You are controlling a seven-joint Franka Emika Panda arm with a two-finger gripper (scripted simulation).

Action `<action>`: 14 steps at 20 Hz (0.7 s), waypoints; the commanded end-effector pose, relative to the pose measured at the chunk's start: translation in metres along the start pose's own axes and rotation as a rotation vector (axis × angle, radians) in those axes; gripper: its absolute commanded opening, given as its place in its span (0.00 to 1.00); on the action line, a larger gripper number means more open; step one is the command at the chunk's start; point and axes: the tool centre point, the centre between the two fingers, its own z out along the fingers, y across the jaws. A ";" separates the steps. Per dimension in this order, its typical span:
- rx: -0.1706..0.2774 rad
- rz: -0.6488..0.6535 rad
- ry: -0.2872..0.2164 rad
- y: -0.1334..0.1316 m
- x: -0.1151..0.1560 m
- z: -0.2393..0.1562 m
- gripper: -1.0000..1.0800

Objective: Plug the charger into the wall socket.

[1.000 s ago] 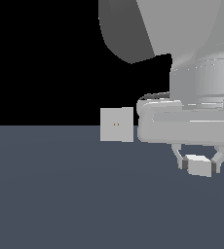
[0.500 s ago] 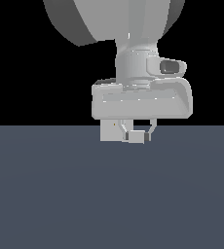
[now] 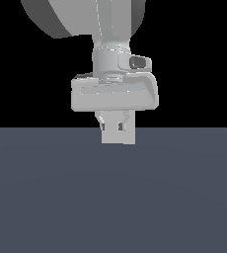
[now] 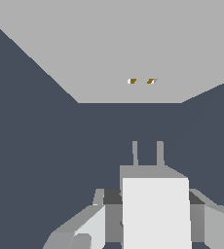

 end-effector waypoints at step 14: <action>0.000 -0.002 -0.001 -0.003 0.015 0.000 0.00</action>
